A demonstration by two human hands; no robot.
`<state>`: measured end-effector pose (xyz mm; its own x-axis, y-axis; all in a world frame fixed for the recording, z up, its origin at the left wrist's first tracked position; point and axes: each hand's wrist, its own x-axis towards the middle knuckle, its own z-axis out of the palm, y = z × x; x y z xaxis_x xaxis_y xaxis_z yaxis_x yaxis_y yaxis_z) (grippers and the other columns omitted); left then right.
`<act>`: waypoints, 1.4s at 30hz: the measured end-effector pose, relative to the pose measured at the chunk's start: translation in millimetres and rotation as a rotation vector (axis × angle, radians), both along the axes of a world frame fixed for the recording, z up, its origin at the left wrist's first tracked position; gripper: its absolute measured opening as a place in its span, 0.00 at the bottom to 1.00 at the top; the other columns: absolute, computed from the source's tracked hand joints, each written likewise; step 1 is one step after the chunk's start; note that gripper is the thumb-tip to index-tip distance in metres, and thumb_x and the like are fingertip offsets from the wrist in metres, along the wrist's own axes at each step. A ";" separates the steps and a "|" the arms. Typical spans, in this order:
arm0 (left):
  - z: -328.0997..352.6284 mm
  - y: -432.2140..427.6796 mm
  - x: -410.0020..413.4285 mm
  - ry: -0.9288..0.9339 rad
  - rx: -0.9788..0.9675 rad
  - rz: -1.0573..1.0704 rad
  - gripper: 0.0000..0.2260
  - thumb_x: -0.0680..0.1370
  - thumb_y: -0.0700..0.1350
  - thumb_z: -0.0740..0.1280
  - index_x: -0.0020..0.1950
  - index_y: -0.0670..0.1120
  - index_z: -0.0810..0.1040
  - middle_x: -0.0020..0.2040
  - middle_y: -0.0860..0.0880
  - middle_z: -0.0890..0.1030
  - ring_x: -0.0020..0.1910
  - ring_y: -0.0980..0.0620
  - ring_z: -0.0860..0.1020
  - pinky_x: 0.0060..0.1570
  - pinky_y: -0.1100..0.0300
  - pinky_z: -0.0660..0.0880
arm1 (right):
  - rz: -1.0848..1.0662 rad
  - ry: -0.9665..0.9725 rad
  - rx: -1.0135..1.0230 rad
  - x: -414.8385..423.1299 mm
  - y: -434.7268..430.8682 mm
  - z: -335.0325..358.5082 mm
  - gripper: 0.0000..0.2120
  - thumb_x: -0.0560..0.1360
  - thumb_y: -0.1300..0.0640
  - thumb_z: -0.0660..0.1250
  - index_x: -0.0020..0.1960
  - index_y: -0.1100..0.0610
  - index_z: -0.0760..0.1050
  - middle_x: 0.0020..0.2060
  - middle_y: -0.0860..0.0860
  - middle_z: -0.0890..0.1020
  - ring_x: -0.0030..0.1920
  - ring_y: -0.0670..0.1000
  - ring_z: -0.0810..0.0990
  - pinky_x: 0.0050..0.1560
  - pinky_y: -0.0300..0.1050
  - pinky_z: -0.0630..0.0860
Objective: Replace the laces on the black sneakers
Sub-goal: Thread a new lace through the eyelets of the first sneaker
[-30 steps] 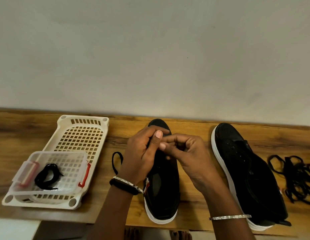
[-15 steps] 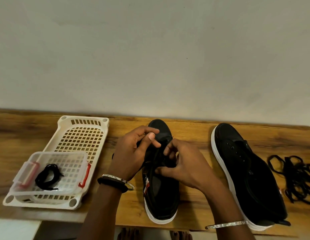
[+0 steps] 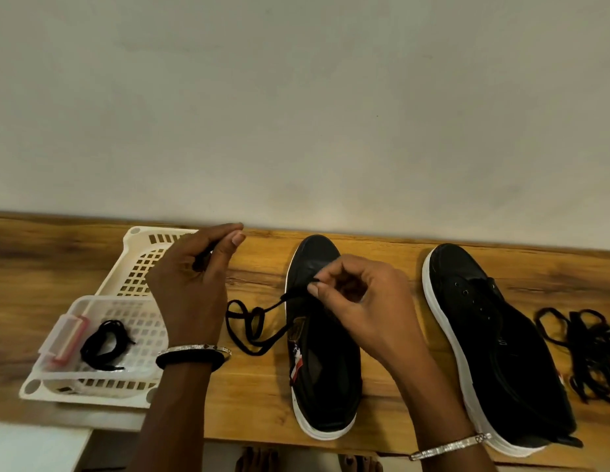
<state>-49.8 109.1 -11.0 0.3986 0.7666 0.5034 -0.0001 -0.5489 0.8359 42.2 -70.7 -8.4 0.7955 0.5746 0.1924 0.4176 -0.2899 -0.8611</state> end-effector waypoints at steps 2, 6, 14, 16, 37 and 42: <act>0.4 1.2 -0.6 0.034 0.024 -0.028 0.07 0.77 0.45 0.72 0.55 0.49 0.85 0.47 0.56 0.84 0.48 0.60 0.82 0.50 0.69 0.73 | 0.088 0.038 0.036 -6.9 6.8 3.5 0.09 0.74 0.61 0.75 0.52 0.50 0.85 0.43 0.40 0.86 0.48 0.39 0.82 0.46 0.30 0.77; -5.5 1.4 2.7 0.171 0.107 -0.116 0.09 0.80 0.42 0.68 0.59 0.48 0.84 0.51 0.56 0.83 0.50 0.70 0.77 0.51 0.77 0.68 | 0.108 0.026 -0.110 -11.0 10.6 -2.7 0.15 0.77 0.63 0.71 0.59 0.47 0.83 0.48 0.39 0.85 0.52 0.34 0.80 0.51 0.25 0.74; -19.7 -8.0 10.7 0.279 -0.035 -0.390 0.08 0.78 0.43 0.71 0.57 0.50 0.82 0.47 0.59 0.86 0.50 0.64 0.83 0.49 0.60 0.81 | 0.052 0.092 -0.433 11.1 -17.6 4.7 0.18 0.66 0.47 0.80 0.48 0.46 0.74 0.42 0.45 0.78 0.40 0.45 0.76 0.38 0.42 0.76; -20.4 -12.5 12.3 0.299 -0.060 -0.477 0.06 0.77 0.41 0.72 0.52 0.49 0.83 0.46 0.58 0.86 0.48 0.63 0.83 0.46 0.60 0.82 | 0.064 0.062 -0.531 9.0 -13.9 2.8 0.19 0.65 0.44 0.80 0.49 0.46 0.74 0.43 0.44 0.78 0.39 0.44 0.75 0.37 0.40 0.73; -28.2 -56.4 34.3 0.580 0.306 -0.349 0.02 0.72 0.44 0.74 0.43 0.49 0.83 0.43 0.55 0.79 0.40 0.60 0.74 0.37 0.72 0.62 | -0.048 0.276 -0.168 14.1 -13.6 -25.7 0.10 0.79 0.60 0.64 0.46 0.54 0.84 0.40 0.49 0.86 0.43 0.49 0.84 0.47 0.60 0.82; -35.5 -66.8 40.1 0.585 0.286 -0.277 0.02 0.74 0.41 0.74 0.45 0.47 0.83 0.46 0.52 0.78 0.43 0.56 0.75 0.39 0.71 0.62 | -0.051 0.478 -0.014 14.8 -17.4 -29.0 0.13 0.82 0.62 0.62 0.48 0.56 0.85 0.44 0.52 0.87 0.49 0.51 0.85 0.56 0.59 0.81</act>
<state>-9.7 42.3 -46.6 0.8268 0.4671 0.3134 0.2337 -0.7920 0.5640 57.1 -88.1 -37.4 0.8204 0.5321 -0.2093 -0.0395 -0.3124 -0.9491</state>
